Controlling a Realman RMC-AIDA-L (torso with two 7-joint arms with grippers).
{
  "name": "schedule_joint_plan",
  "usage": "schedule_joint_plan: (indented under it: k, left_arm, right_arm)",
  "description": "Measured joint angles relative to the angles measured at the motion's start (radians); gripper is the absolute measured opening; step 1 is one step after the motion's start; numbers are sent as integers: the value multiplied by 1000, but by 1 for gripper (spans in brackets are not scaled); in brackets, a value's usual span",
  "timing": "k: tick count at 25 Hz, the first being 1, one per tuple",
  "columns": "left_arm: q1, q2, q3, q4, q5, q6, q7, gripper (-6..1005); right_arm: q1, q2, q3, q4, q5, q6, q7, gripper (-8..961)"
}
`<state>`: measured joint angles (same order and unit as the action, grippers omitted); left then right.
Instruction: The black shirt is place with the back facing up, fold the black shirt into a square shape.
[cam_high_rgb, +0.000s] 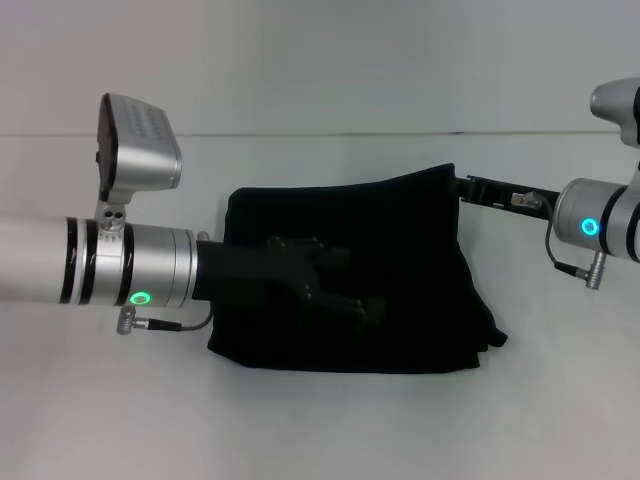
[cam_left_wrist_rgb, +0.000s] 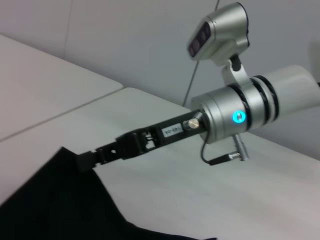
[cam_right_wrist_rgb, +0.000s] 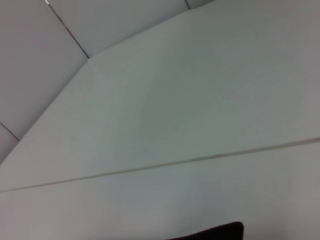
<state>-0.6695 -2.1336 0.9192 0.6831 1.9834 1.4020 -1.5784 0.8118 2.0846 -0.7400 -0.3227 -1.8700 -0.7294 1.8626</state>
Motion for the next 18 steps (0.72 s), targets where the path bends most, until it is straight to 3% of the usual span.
schedule_joint_plan:
  k: [4,9,13,18]
  left_arm:
    - [-6,-5,-20,-1,0,-54,-7,948]
    - [-19,-6,-27,-3,-7,-223,-89,948]
    - [-39,-5,-27,-18,-14,-372,-194,948]
    - [-81,13,-20,-98,-2,-545,-358,948]
  right_arm:
    - [1,0,-3,-3,1,3,-2,113]
    - [-10,-2,-3,-33,6,-14,-2,146]
    - [-23,-21,3,-47,7,-76,8,233]
    - [-42,-48,4,-50,8,-155,14,342]
